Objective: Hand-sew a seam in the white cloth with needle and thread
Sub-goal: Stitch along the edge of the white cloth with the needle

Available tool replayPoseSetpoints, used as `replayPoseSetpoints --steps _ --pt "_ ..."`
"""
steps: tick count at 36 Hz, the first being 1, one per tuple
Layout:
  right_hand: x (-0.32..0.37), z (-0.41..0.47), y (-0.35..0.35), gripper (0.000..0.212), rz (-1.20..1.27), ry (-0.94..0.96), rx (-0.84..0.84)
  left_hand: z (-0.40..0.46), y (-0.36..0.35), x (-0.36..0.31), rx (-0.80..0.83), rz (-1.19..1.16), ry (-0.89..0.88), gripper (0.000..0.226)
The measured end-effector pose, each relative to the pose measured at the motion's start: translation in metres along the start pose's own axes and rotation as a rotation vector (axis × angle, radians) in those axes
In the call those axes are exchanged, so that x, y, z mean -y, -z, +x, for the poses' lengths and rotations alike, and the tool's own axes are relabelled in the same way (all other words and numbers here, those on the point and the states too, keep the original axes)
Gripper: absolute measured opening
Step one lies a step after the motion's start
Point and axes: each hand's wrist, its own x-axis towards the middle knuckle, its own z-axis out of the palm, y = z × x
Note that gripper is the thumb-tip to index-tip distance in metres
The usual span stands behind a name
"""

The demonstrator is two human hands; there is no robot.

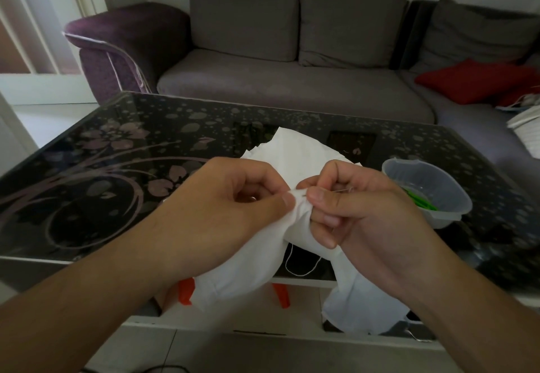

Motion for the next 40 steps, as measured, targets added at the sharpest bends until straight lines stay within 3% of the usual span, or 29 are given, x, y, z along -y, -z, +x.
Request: replayPoseSetpoints --steps 40 --pt "-0.0003 0.0004 0.0023 0.012 0.041 -0.057 0.121 0.0009 -0.0027 0.0031 0.018 -0.093 -0.058 0.012"
